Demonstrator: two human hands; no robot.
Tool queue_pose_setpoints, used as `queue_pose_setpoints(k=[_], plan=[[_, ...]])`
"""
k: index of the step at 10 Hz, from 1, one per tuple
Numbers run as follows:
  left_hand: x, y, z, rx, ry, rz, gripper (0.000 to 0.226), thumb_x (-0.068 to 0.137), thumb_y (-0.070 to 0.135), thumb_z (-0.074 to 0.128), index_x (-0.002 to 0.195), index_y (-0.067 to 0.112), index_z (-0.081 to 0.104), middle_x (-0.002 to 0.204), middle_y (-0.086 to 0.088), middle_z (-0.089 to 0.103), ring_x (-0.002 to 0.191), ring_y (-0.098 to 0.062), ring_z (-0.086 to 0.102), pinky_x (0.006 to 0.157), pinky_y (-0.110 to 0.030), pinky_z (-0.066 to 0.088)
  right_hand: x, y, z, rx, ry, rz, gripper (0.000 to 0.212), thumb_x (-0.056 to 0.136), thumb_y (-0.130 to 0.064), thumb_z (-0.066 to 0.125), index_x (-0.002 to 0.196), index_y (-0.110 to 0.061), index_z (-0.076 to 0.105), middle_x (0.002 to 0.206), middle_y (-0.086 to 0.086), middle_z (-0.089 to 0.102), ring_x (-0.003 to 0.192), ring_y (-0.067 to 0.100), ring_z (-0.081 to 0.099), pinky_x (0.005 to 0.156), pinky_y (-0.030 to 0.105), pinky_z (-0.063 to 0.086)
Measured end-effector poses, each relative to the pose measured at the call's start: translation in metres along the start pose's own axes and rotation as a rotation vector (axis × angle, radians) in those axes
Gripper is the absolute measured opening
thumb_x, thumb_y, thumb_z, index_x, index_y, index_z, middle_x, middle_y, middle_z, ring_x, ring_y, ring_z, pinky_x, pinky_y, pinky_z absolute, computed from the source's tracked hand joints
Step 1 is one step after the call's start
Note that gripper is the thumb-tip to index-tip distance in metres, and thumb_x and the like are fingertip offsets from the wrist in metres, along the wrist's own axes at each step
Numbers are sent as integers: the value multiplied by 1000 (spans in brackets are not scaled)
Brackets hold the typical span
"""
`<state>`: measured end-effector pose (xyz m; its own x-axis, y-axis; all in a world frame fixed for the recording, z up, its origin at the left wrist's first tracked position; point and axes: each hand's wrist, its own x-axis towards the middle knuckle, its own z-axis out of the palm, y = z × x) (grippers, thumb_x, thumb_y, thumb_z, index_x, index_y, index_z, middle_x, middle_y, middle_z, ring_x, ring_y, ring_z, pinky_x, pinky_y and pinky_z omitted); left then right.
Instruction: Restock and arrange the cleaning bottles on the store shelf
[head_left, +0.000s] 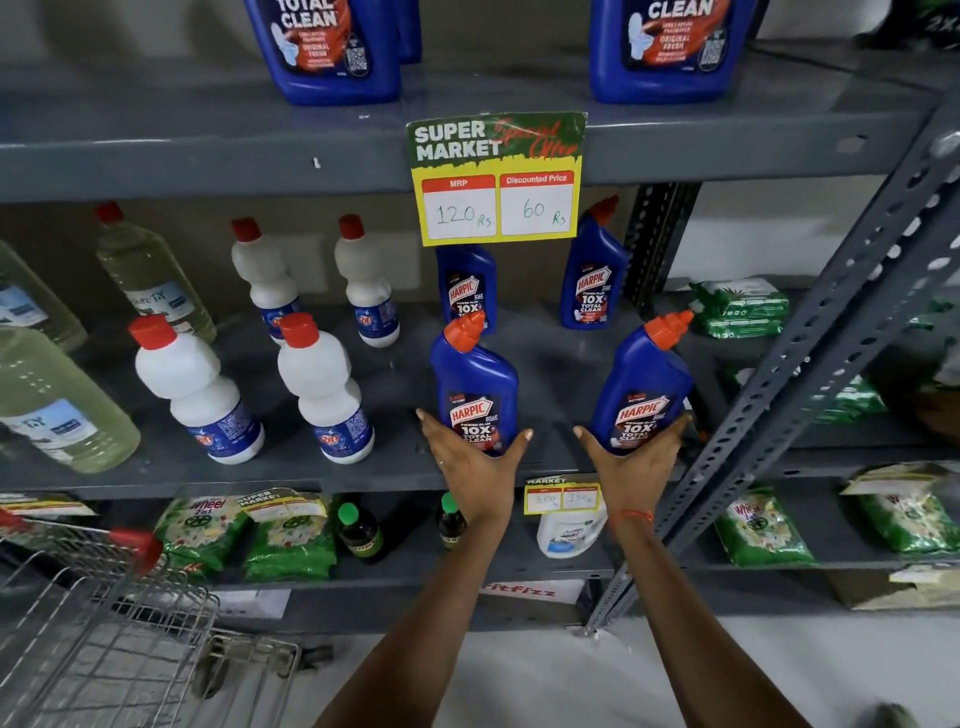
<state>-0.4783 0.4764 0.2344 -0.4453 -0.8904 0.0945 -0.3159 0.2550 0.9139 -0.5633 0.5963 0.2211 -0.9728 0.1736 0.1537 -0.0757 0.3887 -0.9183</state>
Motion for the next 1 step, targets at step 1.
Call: queue_pose_setpoints(k=[1], plan=[[-13,-4,-7,7,18,130,121,70,55,72,147,5,-7,159,-16,2,146,-31,8,119,-47,18,-22,-9,5,-8,102,-39,126,60,-46,83,149,2,8,153,24,21,142,36,22,117,46,27]])
